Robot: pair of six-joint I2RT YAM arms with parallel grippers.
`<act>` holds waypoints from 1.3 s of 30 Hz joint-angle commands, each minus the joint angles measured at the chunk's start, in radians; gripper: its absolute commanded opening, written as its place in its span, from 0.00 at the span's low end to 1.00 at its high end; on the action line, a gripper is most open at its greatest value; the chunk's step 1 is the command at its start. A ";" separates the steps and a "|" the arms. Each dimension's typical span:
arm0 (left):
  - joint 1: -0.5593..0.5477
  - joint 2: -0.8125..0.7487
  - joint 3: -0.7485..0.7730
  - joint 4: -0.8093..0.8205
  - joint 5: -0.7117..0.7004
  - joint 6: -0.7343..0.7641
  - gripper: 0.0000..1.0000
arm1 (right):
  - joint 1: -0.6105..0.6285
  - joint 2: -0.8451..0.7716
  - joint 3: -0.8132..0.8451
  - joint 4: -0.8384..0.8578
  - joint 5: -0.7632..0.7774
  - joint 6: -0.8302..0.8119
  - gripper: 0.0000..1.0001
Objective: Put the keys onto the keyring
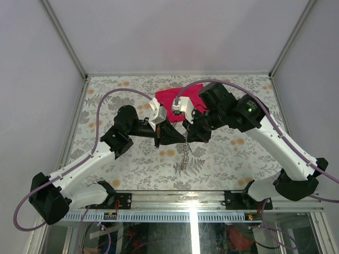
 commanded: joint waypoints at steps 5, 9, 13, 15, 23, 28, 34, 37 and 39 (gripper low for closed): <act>-0.002 -0.044 -0.022 0.081 -0.097 -0.051 0.00 | 0.011 -0.130 -0.094 0.222 0.146 0.128 0.33; 0.008 -0.054 -0.051 0.159 -0.141 -0.116 0.00 | -0.002 -0.208 -0.169 0.364 0.222 0.204 0.43; 0.031 -0.061 -0.083 0.251 -0.157 -0.190 0.00 | -0.090 -0.251 -0.242 0.461 0.191 0.297 0.44; 0.046 -0.072 -0.097 0.287 -0.170 -0.218 0.00 | -0.150 -0.287 -0.284 0.523 0.146 0.374 0.45; 0.090 -0.125 -0.153 0.378 -0.260 -0.278 0.00 | -0.249 -0.384 -0.489 0.804 -0.022 0.725 0.48; 0.093 -0.128 -0.153 0.398 -0.258 -0.293 0.00 | -0.259 -0.398 -0.599 0.992 -0.154 0.875 0.49; 0.093 -0.130 -0.145 0.393 -0.252 -0.292 0.00 | -0.261 -0.393 -0.651 1.068 -0.202 0.925 0.48; 0.094 -0.130 -0.142 0.393 -0.251 -0.290 0.00 | -0.261 -0.381 -0.650 1.055 -0.211 0.923 0.46; 0.093 -0.129 -0.142 0.393 -0.251 -0.290 0.00 | -0.261 -0.370 -0.641 1.030 -0.219 0.910 0.44</act>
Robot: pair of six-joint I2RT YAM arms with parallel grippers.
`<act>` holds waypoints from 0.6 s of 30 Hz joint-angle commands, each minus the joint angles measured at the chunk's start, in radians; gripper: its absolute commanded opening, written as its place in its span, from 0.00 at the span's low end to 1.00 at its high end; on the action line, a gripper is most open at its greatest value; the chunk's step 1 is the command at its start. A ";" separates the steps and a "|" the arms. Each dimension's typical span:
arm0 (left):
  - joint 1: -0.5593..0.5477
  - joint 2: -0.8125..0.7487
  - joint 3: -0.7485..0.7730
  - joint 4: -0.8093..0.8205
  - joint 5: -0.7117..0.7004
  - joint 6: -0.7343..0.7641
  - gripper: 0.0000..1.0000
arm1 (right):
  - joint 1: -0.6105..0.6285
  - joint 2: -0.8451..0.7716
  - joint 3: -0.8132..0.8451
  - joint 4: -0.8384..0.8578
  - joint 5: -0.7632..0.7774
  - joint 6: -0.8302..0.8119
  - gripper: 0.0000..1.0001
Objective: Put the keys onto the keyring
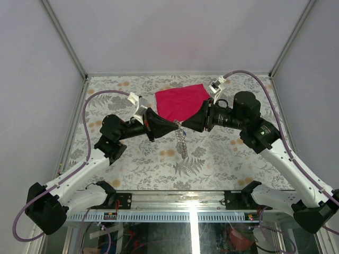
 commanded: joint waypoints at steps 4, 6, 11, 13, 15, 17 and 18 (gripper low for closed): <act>0.006 -0.017 0.009 0.093 -0.011 -0.007 0.00 | -0.005 0.018 0.033 0.026 -0.069 0.009 0.39; 0.006 -0.017 0.009 0.092 -0.011 -0.007 0.00 | -0.005 0.029 0.041 0.000 -0.080 -0.004 0.39; 0.006 -0.017 0.012 0.091 -0.011 -0.006 0.00 | -0.005 0.034 0.040 -0.019 -0.089 -0.013 0.39; 0.006 -0.018 0.013 0.091 -0.010 -0.006 0.00 | -0.005 0.035 0.036 -0.015 -0.090 -0.012 0.39; 0.006 -0.018 0.013 0.091 -0.009 -0.006 0.00 | -0.005 0.036 0.033 -0.005 -0.096 -0.008 0.34; 0.007 -0.019 0.013 0.090 -0.011 -0.006 0.00 | -0.005 0.036 0.032 0.007 -0.099 -0.004 0.31; 0.006 -0.019 0.011 0.090 -0.011 -0.006 0.00 | -0.005 0.036 0.030 0.014 -0.102 0.001 0.29</act>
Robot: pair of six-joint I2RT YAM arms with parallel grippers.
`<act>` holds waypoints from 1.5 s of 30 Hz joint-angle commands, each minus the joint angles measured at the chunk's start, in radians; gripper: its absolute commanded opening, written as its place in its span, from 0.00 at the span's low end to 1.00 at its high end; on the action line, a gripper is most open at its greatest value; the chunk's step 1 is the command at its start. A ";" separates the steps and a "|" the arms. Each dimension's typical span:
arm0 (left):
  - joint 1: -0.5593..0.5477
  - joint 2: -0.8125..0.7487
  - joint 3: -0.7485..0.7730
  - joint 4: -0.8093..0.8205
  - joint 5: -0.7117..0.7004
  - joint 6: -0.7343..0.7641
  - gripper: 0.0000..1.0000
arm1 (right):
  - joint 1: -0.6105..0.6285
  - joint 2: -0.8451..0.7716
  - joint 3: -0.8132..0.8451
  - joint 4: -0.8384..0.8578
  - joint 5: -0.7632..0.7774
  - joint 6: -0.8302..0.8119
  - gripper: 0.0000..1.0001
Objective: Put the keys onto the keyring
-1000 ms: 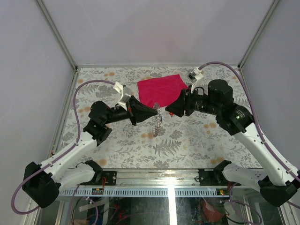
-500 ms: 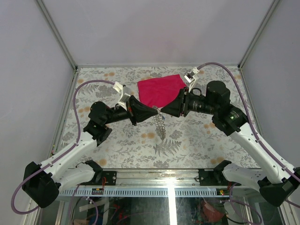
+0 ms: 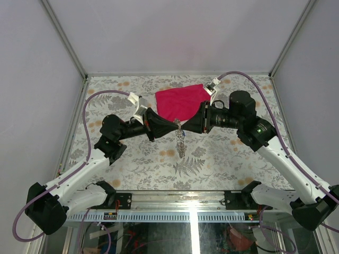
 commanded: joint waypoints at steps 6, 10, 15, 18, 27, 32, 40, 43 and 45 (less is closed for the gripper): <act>0.006 -0.022 0.010 0.090 -0.008 -0.005 0.00 | -0.005 0.003 0.010 0.092 -0.048 0.034 0.19; 0.006 -0.023 0.008 0.088 -0.010 -0.004 0.00 | -0.004 -0.002 0.009 0.089 -0.044 0.037 0.07; 0.005 -0.025 0.006 0.088 -0.012 -0.004 0.00 | -0.005 -0.007 0.017 0.063 -0.031 0.028 0.00; 0.006 -0.028 0.004 0.088 -0.012 -0.003 0.00 | -0.005 -0.008 0.027 0.031 -0.017 0.010 0.00; 0.006 -0.040 0.001 0.086 -0.018 -0.001 0.00 | -0.005 -0.010 0.034 -0.030 0.012 -0.016 0.00; 0.006 -0.034 -0.001 0.109 0.010 -0.010 0.00 | -0.005 -0.004 0.029 -0.029 0.030 -0.014 0.00; 0.006 -0.015 0.012 0.125 0.077 -0.020 0.00 | -0.005 0.008 0.023 0.020 0.011 0.014 0.00; 0.006 -0.008 0.017 0.125 0.096 -0.021 0.00 | -0.005 0.011 0.017 0.037 0.007 0.022 0.00; 0.006 -0.002 0.020 0.123 0.104 -0.021 0.00 | -0.005 0.011 0.016 0.047 0.005 0.026 0.00</act>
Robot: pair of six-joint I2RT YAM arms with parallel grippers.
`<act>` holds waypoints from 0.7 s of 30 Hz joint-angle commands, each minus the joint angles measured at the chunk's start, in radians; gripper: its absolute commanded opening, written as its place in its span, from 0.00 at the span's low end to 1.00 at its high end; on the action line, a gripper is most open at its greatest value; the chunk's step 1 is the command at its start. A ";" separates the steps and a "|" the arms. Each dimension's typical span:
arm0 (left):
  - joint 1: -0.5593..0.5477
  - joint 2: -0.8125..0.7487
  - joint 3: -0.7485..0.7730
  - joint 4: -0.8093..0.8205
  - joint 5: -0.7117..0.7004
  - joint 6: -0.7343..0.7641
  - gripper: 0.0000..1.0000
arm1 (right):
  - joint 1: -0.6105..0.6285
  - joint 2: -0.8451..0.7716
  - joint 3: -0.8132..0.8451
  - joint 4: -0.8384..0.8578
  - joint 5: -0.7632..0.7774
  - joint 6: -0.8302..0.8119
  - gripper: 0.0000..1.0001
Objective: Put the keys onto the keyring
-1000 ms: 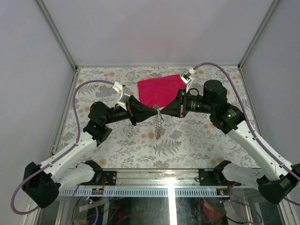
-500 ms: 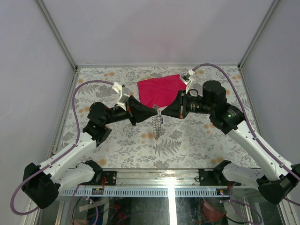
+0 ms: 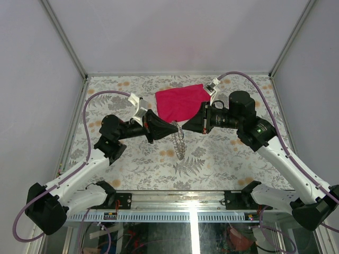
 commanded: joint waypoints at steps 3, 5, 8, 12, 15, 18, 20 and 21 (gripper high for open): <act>0.006 0.012 0.025 0.110 0.050 -0.014 0.00 | -0.005 0.014 0.015 0.076 -0.011 0.020 0.00; 0.006 0.015 0.026 0.112 0.049 -0.015 0.00 | -0.005 0.018 0.014 0.078 -0.017 0.022 0.00; 0.006 0.011 0.027 0.111 0.046 -0.012 0.00 | -0.005 0.018 0.017 0.053 -0.010 0.007 0.03; 0.006 0.007 0.030 0.099 0.039 -0.005 0.00 | -0.006 0.004 0.028 -0.004 0.035 -0.046 0.19; 0.007 0.002 0.031 0.087 0.034 0.000 0.00 | -0.005 -0.019 0.030 -0.015 0.067 -0.088 0.29; 0.006 -0.001 0.029 0.077 0.030 0.004 0.00 | -0.005 -0.045 0.032 -0.024 0.106 -0.133 0.33; 0.006 -0.002 0.031 0.066 0.024 0.008 0.00 | -0.004 -0.055 0.040 -0.036 0.128 -0.161 0.35; 0.006 -0.004 0.031 0.061 0.022 0.010 0.00 | -0.005 -0.063 0.042 -0.039 0.134 -0.172 0.36</act>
